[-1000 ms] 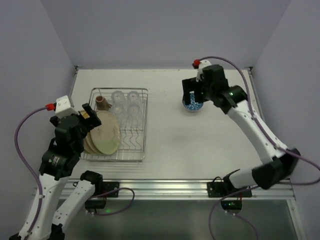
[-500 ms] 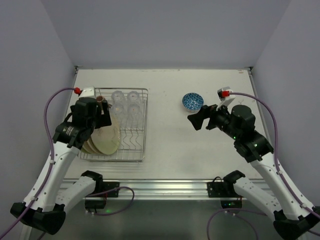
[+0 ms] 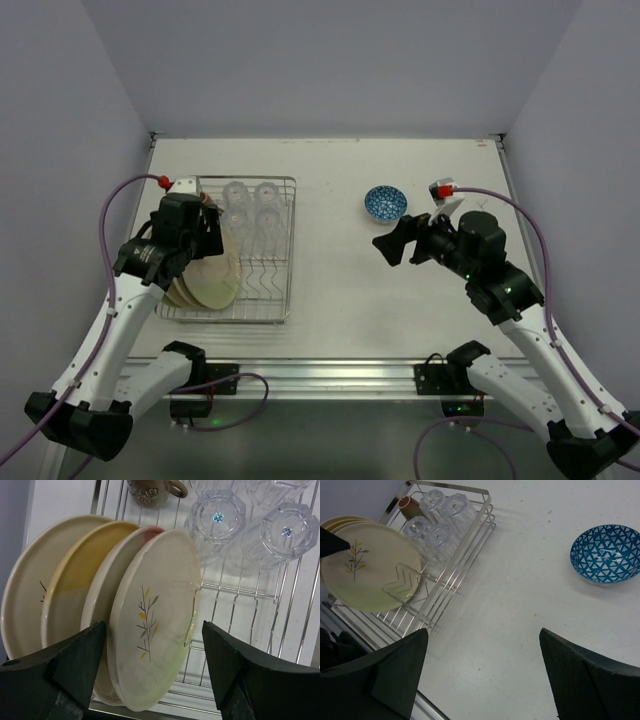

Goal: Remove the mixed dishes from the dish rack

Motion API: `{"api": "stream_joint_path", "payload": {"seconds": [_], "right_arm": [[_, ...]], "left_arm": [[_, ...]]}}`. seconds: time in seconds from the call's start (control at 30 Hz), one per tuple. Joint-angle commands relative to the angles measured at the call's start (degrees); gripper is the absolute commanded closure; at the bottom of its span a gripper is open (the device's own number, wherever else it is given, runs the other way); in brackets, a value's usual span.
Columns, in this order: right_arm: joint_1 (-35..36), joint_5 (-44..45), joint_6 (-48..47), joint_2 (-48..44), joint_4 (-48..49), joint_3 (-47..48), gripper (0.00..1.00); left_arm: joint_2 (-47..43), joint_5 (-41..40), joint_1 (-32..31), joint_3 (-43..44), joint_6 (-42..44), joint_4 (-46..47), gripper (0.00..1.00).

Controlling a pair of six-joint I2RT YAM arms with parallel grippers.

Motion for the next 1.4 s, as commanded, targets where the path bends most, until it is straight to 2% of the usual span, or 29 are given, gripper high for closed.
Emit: {"api": "stream_joint_path", "payload": {"seconds": [0.0,0.13,0.33,0.63,0.9,1.0,1.03,1.2,1.27,1.3,1.37], "right_arm": [[0.0,-1.6,-0.9,-0.9,-0.7,1.5,0.07],[0.0,-2.2,-1.1,-1.4,-0.8,1.6,0.07],[0.0,-3.1,-1.1,-0.8,-0.4,1.3,0.07],[0.0,-3.8,-1.1,0.0,0.0,1.3,0.08],[0.0,-4.3,-0.9,0.3,0.2,1.0,0.09],[0.0,-4.3,-0.8,0.4,0.2,0.9,0.09],[0.0,-4.4,-0.9,0.5,0.3,1.0,0.09],[0.0,-4.8,-0.7,0.8,0.4,1.1,0.09],[0.0,-5.1,-0.6,0.9,0.5,1.1,0.09],[0.0,-5.2,-0.5,1.0,0.5,1.1,0.09],[0.0,-5.4,-0.3,1.3,0.7,1.1,0.09]], "left_arm": [[1.1,0.3,-0.5,-0.4,0.5,-1.4,0.19],[2.5,-0.2,-0.5,-0.8,-0.3,-1.9,0.2],[4.4,3.5,-0.5,-1.1,-1.1,-2.0,0.18],[3.9,7.7,-0.6,-1.8,0.2,-0.7,0.42],[4.0,8.8,-0.6,-3.5,0.0,1.1,0.48],[4.0,9.2,-0.6,-3.9,0.0,1.6,0.57],[3.9,9.2,-0.6,-4.0,0.0,1.6,0.62],[3.2,9.1,-0.6,-3.7,0.1,1.6,0.73],[2.9,9.3,-0.6,-3.6,0.4,1.7,0.82],[2.8,10.7,-0.6,-3.4,0.9,1.7,0.9],[2.7,11.8,-0.6,-2.9,1.8,2.1,0.95]]}}
